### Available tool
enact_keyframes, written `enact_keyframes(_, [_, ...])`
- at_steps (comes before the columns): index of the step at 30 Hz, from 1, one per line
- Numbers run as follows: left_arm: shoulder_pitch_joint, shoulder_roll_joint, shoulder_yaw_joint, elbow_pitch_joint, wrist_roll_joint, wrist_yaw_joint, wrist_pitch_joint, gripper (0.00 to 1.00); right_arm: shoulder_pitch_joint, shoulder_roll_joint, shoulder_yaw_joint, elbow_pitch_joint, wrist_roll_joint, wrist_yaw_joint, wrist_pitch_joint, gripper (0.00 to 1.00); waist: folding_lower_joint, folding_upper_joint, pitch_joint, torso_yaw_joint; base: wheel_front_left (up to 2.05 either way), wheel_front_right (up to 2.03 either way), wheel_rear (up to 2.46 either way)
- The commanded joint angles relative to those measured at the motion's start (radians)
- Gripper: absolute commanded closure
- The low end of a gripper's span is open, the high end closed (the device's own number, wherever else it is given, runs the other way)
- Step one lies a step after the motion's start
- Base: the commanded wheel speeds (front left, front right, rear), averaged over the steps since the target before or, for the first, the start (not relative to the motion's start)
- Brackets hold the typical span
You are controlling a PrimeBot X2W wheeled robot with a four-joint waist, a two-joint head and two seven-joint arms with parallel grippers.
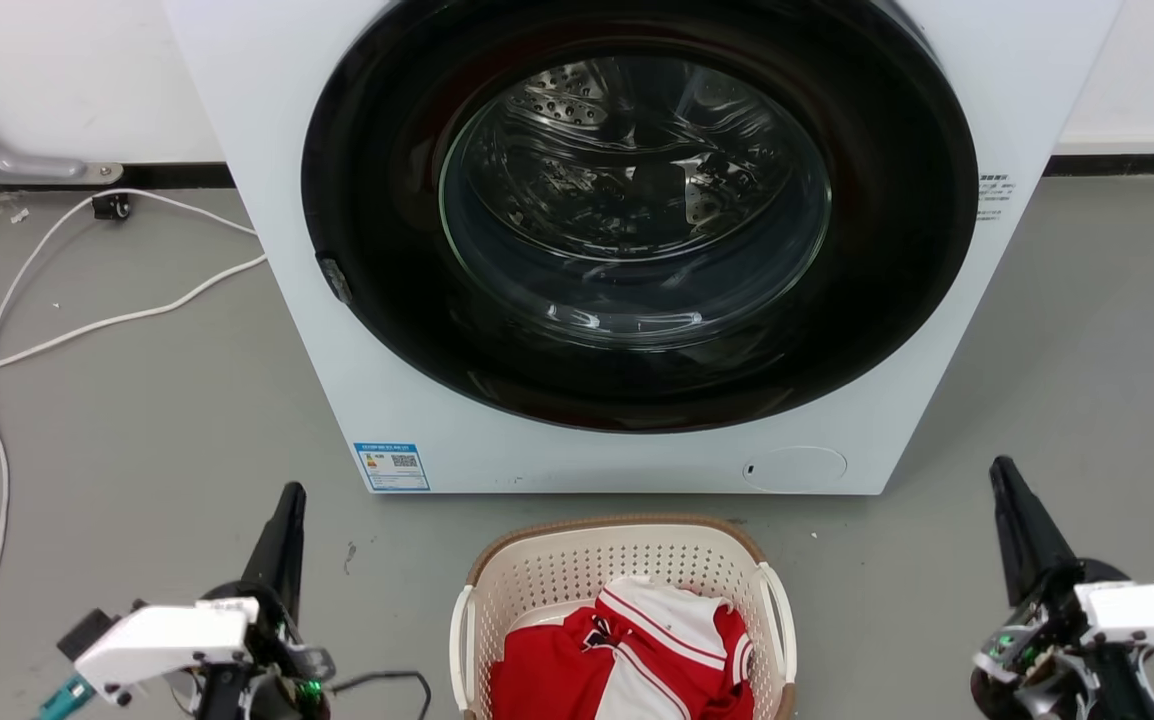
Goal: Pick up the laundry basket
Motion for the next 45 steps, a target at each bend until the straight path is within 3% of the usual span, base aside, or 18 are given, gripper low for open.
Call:
enact_keyframes(1, [0.003,-0.001,-0.001,0.004,0.0,0.001,0.0,0.0,0.003,0.001,0.0,0.004,0.0,0.0,-0.001,0.0,0.0,-0.0001,0.0,0.0,0.0,0.0,0.0])
enact_keyframes(22, [0.024,-0.006,-0.081,-0.061,0.074,0.0,-0.095,0.0,0.041,-0.003,0.052,-0.069,-0.072,0.0,-0.096,0.0,0.0,-0.0001,-0.005,-0.001,0.0,0.0,0.0])
enact_keyframes(45, [0.041,-0.01,-0.099,-0.117,0.665,0.011,-0.174,0.0,0.047,0.006,0.033,-0.093,-0.767,0.0,-0.177,0.0,0.0,-0.0001,-0.008,-0.003,0.0,0.0,0.0])
